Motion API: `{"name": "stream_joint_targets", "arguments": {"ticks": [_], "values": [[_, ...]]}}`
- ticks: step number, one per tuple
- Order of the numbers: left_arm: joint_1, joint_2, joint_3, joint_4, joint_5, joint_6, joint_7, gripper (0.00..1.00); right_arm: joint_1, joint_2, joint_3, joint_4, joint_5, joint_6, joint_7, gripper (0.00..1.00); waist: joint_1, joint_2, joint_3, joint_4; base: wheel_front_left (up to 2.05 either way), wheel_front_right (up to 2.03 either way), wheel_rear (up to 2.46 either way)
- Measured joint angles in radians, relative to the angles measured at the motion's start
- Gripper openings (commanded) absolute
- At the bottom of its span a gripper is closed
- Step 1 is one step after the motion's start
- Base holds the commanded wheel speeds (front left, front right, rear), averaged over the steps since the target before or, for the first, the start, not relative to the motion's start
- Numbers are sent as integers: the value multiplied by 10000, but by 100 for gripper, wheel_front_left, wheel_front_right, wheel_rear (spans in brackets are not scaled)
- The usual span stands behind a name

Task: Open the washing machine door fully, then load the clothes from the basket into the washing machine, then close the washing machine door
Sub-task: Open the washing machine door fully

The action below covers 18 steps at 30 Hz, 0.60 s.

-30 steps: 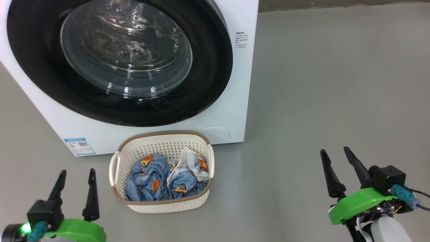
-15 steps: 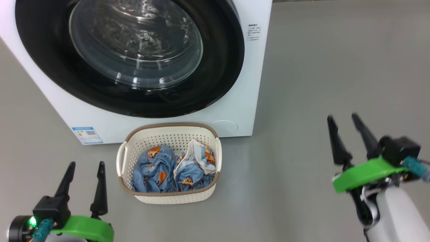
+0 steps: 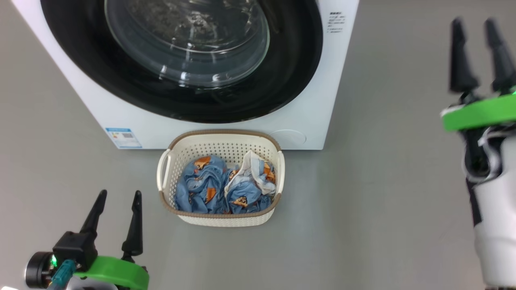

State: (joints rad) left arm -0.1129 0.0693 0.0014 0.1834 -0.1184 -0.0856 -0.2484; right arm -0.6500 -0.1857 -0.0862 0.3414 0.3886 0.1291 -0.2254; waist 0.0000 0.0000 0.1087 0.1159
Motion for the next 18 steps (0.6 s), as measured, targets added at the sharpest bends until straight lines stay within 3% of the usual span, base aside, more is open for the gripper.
{"name": "stream_joint_targets", "arguments": {"ticks": [4, 5, 7, 14, 18], "values": [[-153, -67, -81, 94, 2, -73, 0, 100, -1070, 48, -974, 424, 1045, 0, 111, 100, 0, 0, 243, 246, 0, 0, 0], [-167, -73, -113, 111, 4, -75, 0, 100, -1272, 63, -1210, 581, 1296, 0, 182, 43, 0, 0, 294, 287, 0, 0, 0], [-202, -92, -144, 132, 4, -88, 0, 100, -1710, 194, -1755, 922, 1902, 0, 309, 0, 0, 0, 409, 359, 0, 0, 0], [-731, -213, -453, 251, 35, -174, 0, 100, -3016, 589, -3419, 2406, 3843, 0, 1227, 0, 0, 0, 935, 641, 0, 0, 0], [-1068, -249, -708, 370, 35, -261, -8, 100, -3681, 665, -3795, 3208, 4347, 0, 1877, 0, 0, 0, 1278, 864, 0, 0, 0]]}}
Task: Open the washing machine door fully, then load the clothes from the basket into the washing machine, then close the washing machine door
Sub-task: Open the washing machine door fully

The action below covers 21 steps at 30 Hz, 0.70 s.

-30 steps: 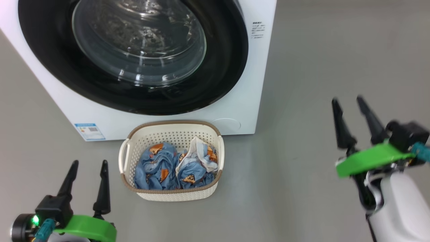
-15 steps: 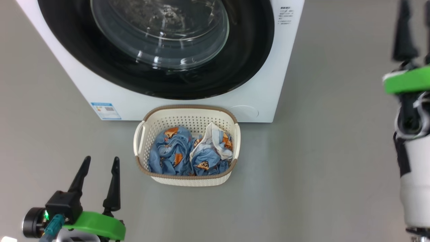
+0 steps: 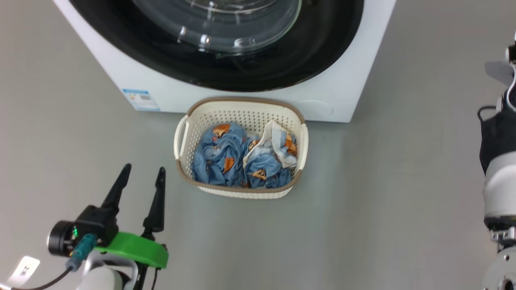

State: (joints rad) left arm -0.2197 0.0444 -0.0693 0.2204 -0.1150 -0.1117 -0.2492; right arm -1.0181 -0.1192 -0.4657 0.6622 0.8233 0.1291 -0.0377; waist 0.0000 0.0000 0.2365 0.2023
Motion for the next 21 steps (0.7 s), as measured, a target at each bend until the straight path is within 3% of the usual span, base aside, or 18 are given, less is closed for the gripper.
{"name": "stream_joint_targets", "arguments": {"ticks": [10, 21], "values": [[-516, -119, -322, 176, -140, -17, -63, 100, -1913, 13, -105, 1308, 144, 0, 1634, 0, 0, 0, 764, 707, 0, 0, 0], [-758, -140, -610, 217, -491, 42, -63, 100, -2847, 13, 50, 2010, -382, 0, 2859, 0, 0, 0, 1347, 1206, 0, 0, 0]]}}
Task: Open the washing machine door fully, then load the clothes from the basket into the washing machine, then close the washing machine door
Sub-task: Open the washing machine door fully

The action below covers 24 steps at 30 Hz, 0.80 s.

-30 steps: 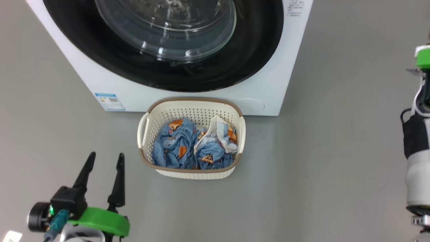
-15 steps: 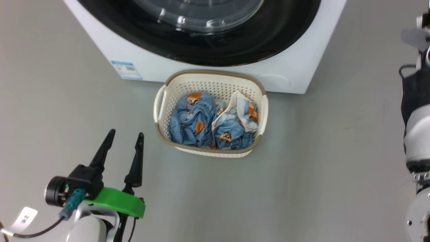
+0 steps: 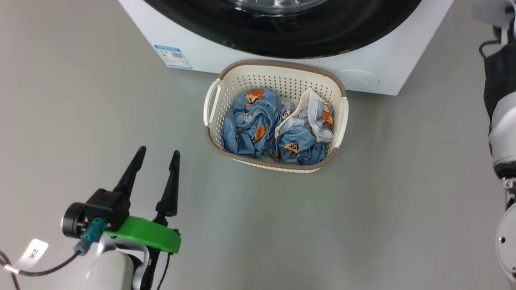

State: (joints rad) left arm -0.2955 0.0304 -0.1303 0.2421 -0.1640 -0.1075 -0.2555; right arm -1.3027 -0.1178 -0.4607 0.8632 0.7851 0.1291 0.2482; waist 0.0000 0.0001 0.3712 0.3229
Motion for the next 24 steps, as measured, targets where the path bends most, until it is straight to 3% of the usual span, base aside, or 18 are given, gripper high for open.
{"name": "stream_joint_targets", "arguments": {"ticks": [24], "values": [[-357, -54, -472, -4, -518, 163, 0, 100, -1211, -13, -830, 955, -1174, 0, 771, 0, 0, 0, 548, 406, 0, 0, 0]]}}
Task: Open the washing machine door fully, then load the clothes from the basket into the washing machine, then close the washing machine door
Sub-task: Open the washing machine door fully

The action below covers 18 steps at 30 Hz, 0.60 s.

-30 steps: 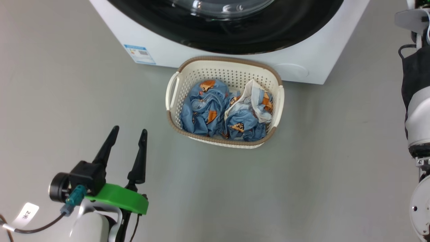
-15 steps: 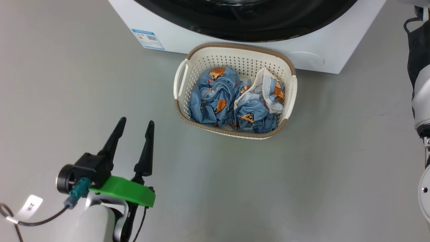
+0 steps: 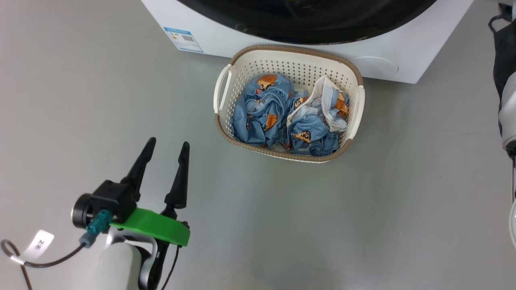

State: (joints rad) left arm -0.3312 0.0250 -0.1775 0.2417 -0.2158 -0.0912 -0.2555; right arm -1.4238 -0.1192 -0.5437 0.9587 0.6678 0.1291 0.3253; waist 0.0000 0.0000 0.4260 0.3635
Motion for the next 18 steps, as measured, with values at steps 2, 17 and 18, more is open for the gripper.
{"name": "stream_joint_targets", "arguments": {"ticks": [2, 17, 18], "values": [[0, -2, -13, 0, -12, 0, 0, 100, -60, 0, -56, 21, -48, 0, 0, 0, 0, 0, 20, 15, 0, 0, 0], [-34, -12, -82, -10, -119, 92, 0, 100, -399, -15, -780, 349, -750, 0, 82, 0, 0, 0, 344, 126, 0, 0, 0], [-38, -12, -88, -10, -142, 111, 0, 100, -418, -29, -817, 376, -796, 0, 115, 0, 0, 0, 365, 139, 0, 0, 0]]}}
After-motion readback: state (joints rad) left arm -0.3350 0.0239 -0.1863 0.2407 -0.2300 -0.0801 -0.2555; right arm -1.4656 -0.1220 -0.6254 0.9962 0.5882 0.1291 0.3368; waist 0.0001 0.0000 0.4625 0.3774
